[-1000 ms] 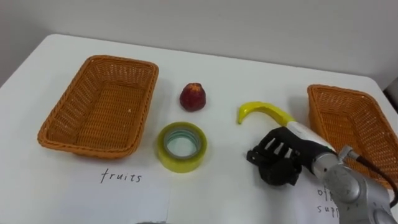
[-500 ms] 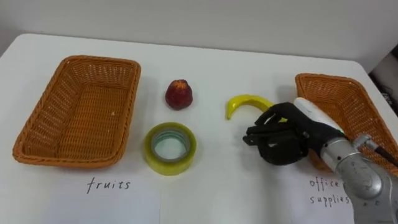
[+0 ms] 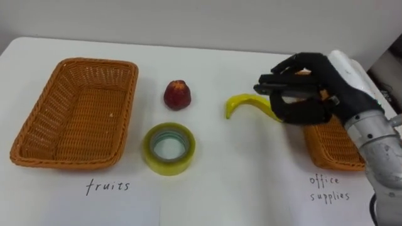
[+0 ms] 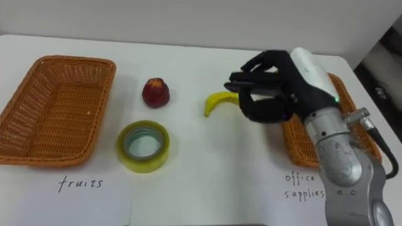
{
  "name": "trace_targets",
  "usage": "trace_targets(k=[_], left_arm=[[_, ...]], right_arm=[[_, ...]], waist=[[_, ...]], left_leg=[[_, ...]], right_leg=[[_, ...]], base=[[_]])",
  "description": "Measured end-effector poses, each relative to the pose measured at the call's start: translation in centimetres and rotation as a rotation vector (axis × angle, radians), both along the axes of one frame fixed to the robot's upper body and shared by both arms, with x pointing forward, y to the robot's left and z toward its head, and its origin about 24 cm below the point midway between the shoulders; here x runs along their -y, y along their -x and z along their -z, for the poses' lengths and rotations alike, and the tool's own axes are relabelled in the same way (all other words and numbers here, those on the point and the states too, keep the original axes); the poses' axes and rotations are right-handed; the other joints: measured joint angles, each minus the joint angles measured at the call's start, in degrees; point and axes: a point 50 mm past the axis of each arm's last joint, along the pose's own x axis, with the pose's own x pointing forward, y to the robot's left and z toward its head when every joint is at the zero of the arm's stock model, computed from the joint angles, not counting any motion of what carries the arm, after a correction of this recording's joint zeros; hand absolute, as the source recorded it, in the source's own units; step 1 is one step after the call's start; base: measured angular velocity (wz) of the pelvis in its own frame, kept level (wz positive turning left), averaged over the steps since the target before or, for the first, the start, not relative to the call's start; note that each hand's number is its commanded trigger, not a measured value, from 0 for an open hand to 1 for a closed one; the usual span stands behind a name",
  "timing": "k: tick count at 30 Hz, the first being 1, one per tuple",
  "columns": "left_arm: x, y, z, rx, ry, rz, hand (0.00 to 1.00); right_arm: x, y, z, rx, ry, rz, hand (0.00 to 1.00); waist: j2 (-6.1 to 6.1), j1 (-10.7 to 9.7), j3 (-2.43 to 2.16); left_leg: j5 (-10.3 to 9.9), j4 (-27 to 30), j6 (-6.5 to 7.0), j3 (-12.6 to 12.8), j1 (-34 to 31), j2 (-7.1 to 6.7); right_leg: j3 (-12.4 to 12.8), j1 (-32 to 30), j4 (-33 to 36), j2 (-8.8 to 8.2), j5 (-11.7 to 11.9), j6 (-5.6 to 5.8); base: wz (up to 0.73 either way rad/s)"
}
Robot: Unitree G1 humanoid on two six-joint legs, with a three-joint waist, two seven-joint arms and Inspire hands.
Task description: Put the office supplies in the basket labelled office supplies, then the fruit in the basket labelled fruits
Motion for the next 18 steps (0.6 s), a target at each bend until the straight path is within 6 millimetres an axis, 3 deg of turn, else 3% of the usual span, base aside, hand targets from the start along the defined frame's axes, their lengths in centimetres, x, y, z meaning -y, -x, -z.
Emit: trace_targets(k=[3,10,18], left_arm=[[0.0,0.0,0.0,0.001,-0.016,-0.001,0.0],[0.2,0.4,0.0,-0.006,-0.018,-0.014,0.0],[0.7,1.5,0.1,-0.034,-0.02,-0.026,0.0]], right_arm=[[0.2,0.0,-0.3,0.057,-0.016,0.033,1.0],[1.6,0.3,-0.8,0.171,-0.097,0.145,1.0],[3.5,0.3,0.8,0.161,-0.144,0.269,1.0]], waist=[[0.04,-0.36,-0.38],[0.26,-1.38,-0.26],[-0.05,-2.72,-0.46]], left_leg=[[0.0,0.13,0.0,-0.24,0.05,0.01],[0.0,0.05,0.0,-0.49,0.77,0.03],[0.0,0.11,0.0,-0.17,0.86,-0.01]], right_leg=[[-0.38,0.13,0.15,-0.04,0.0,0.0],[-0.77,0.93,0.16,-0.09,0.0,0.01],[-0.51,0.99,0.16,-0.11,-0.02,0.02]], base=[[0.05],[0.02],[-0.02]])
